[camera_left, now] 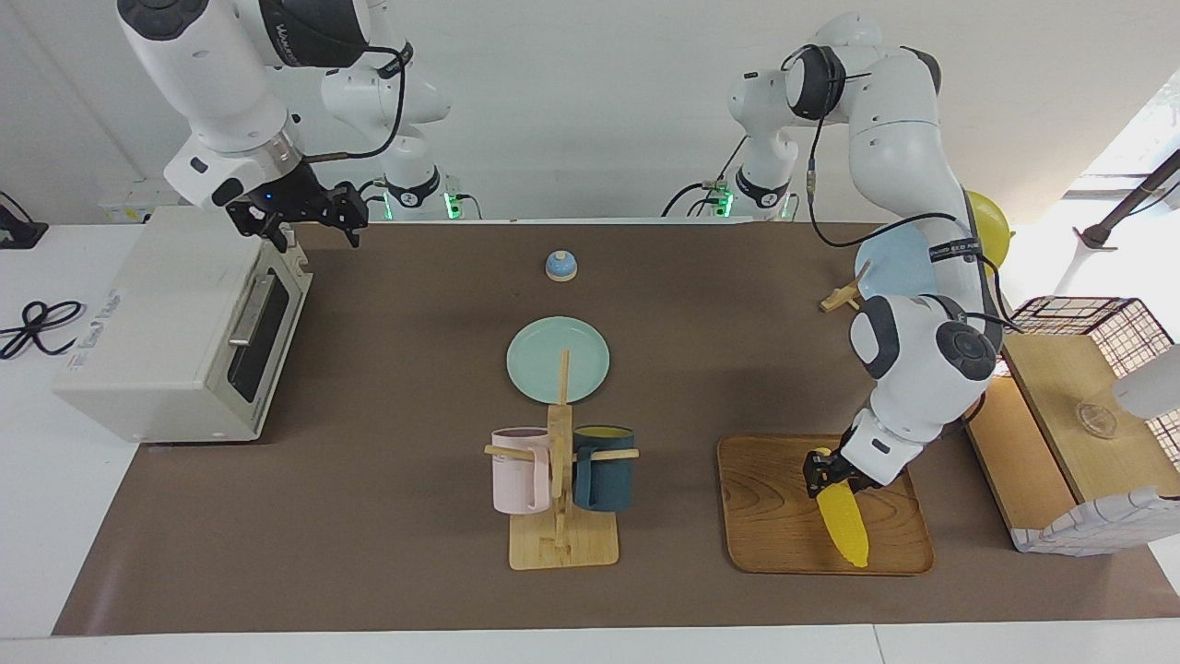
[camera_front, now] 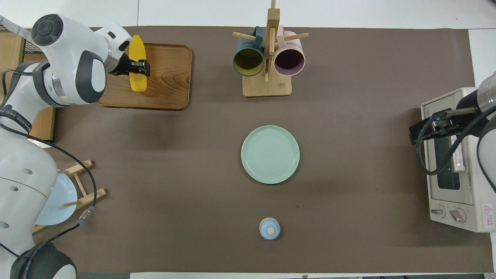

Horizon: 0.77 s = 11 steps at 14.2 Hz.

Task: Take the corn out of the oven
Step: 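Open the left gripper and release the corn on the tray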

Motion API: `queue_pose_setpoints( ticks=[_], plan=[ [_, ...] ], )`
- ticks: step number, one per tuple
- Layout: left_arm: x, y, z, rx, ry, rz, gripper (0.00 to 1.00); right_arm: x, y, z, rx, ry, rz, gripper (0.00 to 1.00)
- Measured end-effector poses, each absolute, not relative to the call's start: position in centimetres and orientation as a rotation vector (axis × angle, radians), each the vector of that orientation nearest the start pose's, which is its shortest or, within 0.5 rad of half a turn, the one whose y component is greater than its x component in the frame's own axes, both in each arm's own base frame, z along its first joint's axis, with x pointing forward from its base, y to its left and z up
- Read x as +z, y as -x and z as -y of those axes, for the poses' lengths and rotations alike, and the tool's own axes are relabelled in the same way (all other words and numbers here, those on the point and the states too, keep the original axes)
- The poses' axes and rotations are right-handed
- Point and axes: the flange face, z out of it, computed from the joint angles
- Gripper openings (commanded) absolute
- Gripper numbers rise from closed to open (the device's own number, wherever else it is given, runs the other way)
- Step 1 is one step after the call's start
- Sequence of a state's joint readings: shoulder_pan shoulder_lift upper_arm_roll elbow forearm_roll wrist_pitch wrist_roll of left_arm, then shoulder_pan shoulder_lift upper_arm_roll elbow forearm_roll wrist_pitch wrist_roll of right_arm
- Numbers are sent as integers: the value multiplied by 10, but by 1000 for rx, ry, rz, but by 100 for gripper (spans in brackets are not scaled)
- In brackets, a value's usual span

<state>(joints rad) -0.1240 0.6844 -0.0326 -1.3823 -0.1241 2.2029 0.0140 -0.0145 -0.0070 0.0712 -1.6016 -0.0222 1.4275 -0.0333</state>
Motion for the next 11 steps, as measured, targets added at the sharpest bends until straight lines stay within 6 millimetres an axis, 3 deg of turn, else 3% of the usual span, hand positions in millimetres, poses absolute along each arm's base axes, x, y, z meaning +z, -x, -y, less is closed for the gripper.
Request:
queue_pose_setpoints(
  ticks=[2,8,11],
  plan=[
    [318,-732,116,-197,3266,-159,100,602,-532,-28,268,3152,140,100],
    [314,-731,114,-188,3264,-154,100,604,-535,-28,224,3155,139,100],
    [325,-731,114,-199,3265,-152,100,604,-536,-27,213,3156,138,100]
  ],
)
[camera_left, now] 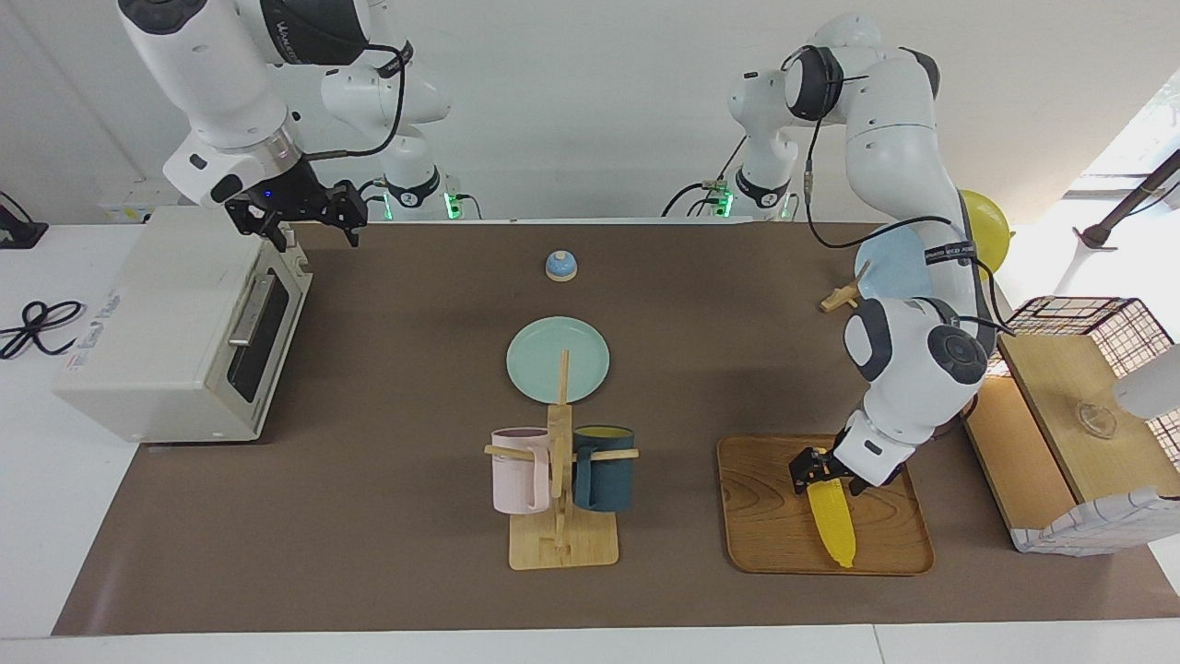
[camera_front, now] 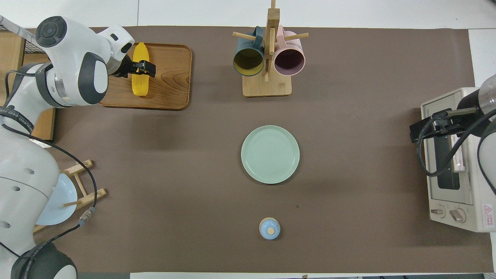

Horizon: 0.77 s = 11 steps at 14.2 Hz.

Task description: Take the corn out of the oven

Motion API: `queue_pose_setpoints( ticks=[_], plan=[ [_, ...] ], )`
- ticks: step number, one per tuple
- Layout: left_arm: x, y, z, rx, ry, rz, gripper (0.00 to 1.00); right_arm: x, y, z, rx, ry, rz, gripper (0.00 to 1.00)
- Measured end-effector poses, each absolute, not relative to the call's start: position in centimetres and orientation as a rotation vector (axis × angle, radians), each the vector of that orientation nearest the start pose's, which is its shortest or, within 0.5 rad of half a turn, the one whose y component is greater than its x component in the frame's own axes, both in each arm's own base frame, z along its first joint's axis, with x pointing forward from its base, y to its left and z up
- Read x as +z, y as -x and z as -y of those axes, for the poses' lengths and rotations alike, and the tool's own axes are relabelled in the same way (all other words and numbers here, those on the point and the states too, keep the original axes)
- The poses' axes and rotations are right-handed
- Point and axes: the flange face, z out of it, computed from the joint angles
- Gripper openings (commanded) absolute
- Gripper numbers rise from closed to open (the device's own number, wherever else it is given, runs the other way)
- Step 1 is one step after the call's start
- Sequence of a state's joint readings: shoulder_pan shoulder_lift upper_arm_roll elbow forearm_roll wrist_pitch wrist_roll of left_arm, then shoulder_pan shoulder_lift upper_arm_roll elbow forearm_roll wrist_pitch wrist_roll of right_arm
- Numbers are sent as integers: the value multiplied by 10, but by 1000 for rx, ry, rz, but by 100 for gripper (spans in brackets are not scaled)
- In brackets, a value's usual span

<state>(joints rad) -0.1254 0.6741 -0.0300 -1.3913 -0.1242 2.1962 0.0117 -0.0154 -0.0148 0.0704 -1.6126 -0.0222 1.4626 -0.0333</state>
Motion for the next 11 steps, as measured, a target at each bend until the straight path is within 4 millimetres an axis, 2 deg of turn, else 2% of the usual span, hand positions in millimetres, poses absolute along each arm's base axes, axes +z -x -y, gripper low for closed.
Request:
queue_pose_setpoints(
  ticks=[2,5,8,11],
  plan=[
    [352,-728,111,-203,3266,-129,100,605,-536,-27,210,3156,138,100],
    [425,-713,93,-175,3265,-63,100,605,-536,-27,209,3156,138,100],
    [502,-679,71,-96,3242,-52,100,605,-536,-27,208,3156,138,100],
    [557,-642,63,-17,3221,-47,100,605,-537,-25,207,3156,130,100]
  ],
)
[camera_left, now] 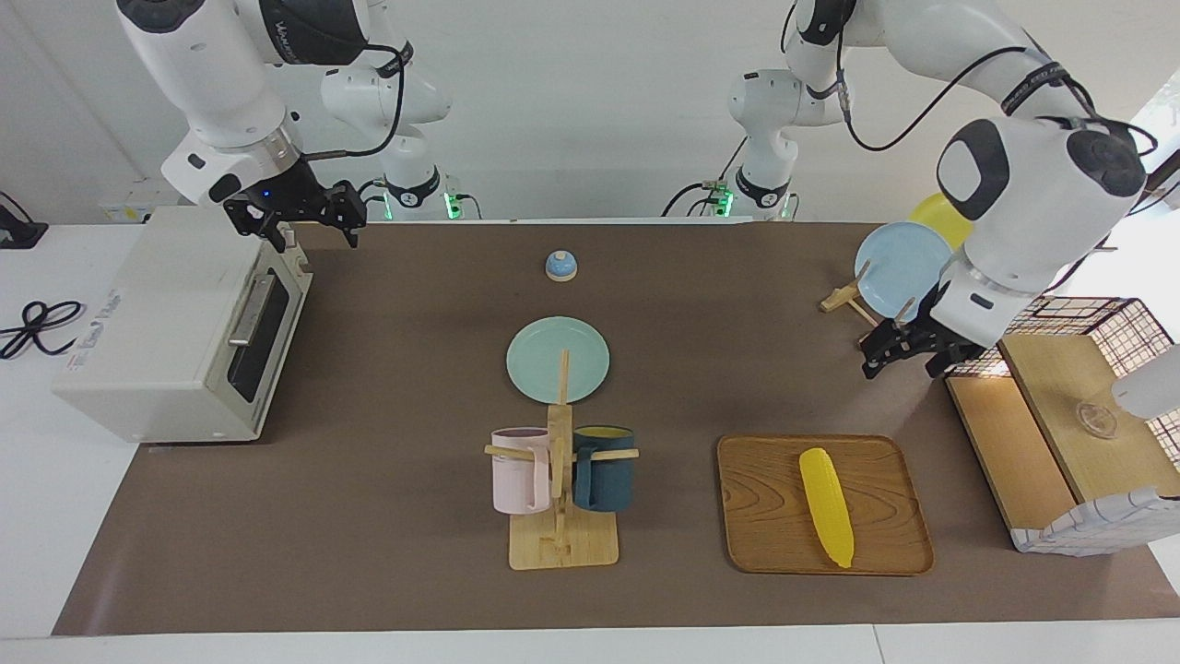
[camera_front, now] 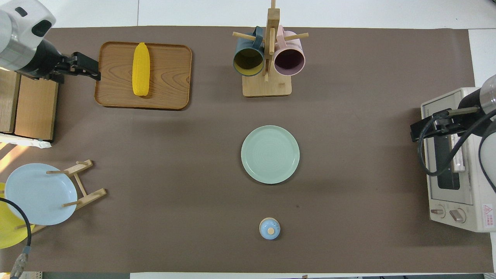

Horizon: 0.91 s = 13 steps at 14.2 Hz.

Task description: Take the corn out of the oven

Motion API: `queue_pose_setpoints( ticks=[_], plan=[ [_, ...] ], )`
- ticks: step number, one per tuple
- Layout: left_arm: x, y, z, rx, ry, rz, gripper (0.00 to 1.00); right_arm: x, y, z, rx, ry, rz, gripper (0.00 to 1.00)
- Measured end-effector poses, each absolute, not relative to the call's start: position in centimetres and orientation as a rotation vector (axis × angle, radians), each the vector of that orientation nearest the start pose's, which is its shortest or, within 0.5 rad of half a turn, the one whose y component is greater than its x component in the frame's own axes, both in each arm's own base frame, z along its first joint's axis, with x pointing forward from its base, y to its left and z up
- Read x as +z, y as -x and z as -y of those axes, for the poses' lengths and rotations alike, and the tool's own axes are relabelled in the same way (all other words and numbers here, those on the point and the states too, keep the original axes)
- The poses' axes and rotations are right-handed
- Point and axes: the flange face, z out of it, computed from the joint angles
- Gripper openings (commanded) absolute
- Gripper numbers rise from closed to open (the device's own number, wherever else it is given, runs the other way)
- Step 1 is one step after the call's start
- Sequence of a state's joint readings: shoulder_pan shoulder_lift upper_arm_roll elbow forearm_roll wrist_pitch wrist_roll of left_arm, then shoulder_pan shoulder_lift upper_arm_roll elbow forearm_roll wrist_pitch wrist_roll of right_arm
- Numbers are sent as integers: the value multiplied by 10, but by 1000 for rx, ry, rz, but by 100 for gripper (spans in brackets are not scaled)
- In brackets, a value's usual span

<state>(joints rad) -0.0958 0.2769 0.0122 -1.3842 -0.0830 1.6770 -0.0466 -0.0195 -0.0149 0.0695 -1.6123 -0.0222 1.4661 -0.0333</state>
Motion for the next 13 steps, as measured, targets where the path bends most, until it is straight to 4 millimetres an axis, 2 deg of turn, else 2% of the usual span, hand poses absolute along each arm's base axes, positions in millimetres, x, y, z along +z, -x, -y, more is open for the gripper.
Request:
queue_pose_setpoints(
  ticks=[3,5,9,11,13],
  plan=[
    [589,-606,56,53,3216,-42,100,605,-537,-23,207,3156,126,100],
    [597,-583,53,90,3214,-43,100,605,-537,-23,206,3156,127,100],
    [585,-544,54,174,3205,-51,100,605,-537,-23,203,3157,127,100],
    [576,-537,59,163,3184,-75,100,605,-537,-23,201,3157,127,100],
    [574,-536,68,139,3173,-104,100,605,-537,-23,201,3157,127,100]
  ],
)
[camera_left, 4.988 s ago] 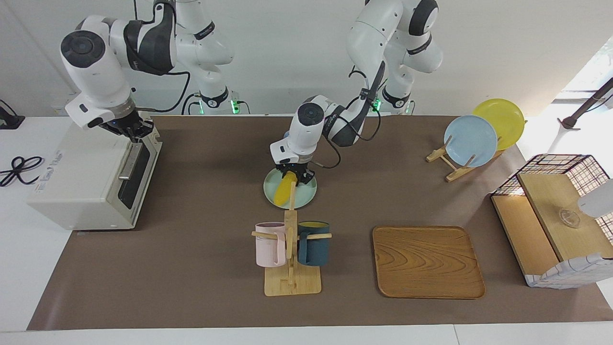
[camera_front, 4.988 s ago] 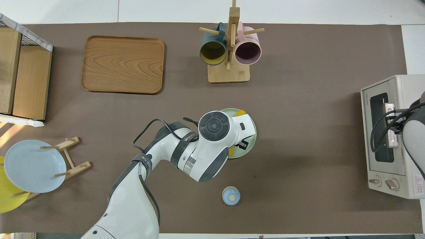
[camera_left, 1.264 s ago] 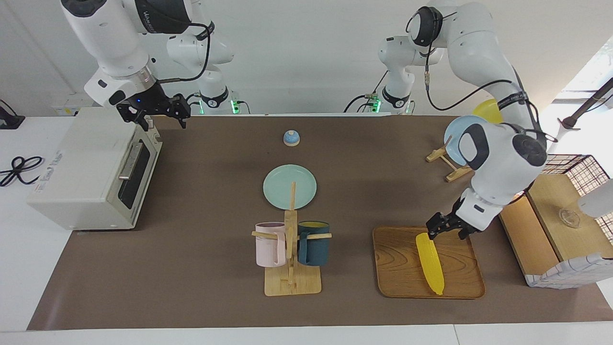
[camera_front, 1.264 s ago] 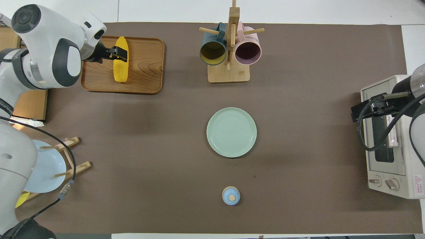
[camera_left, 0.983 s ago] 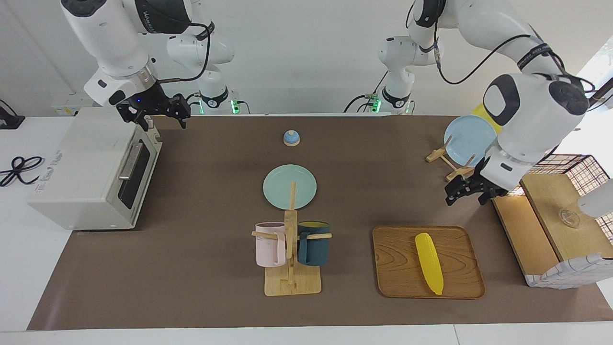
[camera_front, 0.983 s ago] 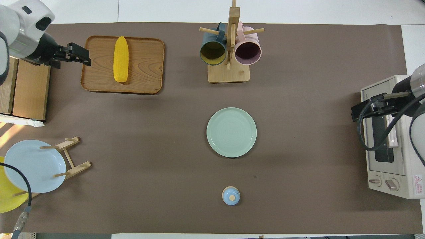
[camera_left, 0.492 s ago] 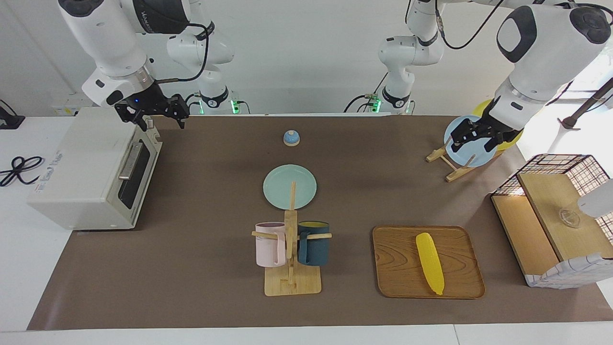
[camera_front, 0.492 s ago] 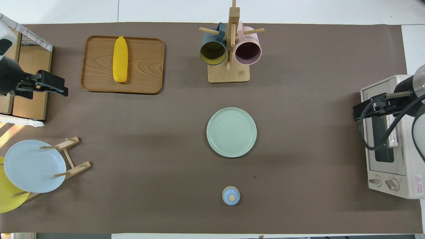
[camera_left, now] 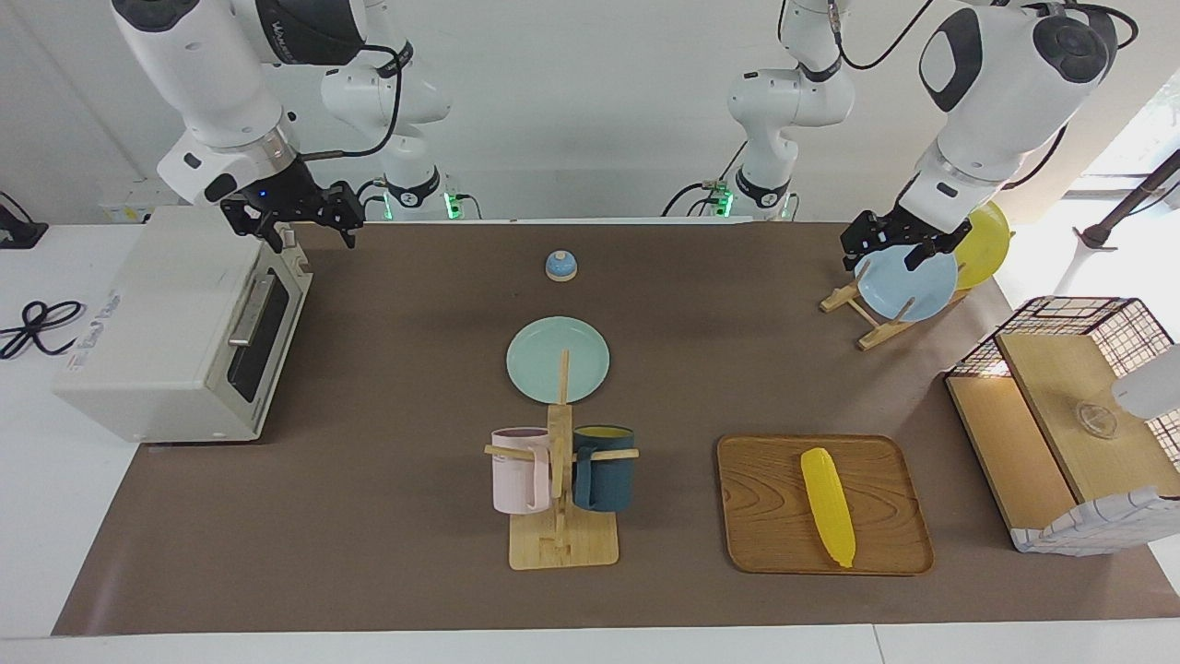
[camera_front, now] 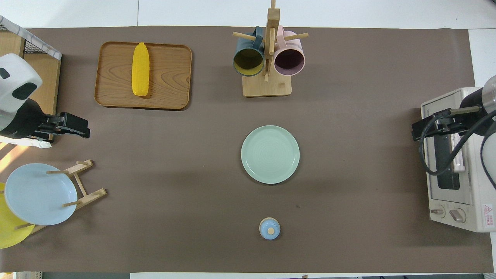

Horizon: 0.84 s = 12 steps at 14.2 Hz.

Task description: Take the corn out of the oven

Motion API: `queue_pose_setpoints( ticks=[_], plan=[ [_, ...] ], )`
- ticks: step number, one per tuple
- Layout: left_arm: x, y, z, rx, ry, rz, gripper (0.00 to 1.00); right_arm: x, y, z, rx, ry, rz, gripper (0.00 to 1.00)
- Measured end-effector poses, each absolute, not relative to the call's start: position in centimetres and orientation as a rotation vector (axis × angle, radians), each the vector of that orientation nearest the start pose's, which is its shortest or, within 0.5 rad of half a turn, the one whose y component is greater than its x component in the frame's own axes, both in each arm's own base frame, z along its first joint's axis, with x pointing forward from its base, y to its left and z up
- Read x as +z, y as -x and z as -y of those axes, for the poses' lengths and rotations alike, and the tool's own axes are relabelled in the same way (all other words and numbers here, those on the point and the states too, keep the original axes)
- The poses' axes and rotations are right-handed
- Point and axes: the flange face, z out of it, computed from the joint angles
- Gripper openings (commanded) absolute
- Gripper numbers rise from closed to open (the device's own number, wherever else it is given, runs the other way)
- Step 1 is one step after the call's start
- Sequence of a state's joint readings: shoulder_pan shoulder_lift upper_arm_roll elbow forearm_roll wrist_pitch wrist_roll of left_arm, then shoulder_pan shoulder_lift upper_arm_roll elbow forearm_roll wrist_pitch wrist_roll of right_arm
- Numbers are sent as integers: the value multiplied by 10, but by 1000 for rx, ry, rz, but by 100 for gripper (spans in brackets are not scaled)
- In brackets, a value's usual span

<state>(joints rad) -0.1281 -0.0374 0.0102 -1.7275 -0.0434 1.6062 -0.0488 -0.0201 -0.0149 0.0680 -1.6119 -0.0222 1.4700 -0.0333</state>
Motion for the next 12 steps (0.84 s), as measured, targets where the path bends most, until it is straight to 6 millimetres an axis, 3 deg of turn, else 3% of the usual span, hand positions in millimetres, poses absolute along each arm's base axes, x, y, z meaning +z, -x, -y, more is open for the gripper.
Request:
queue_pose_setpoints(
  ticks=[4,12],
  plan=[
    [585,-538,71,91,3158,-121,100,605,-537,-23,200,3157,127,100],
    [585,-538,71,89,3157,-122,100,605,-537,-23,200,3157,127,100]
  ],
)
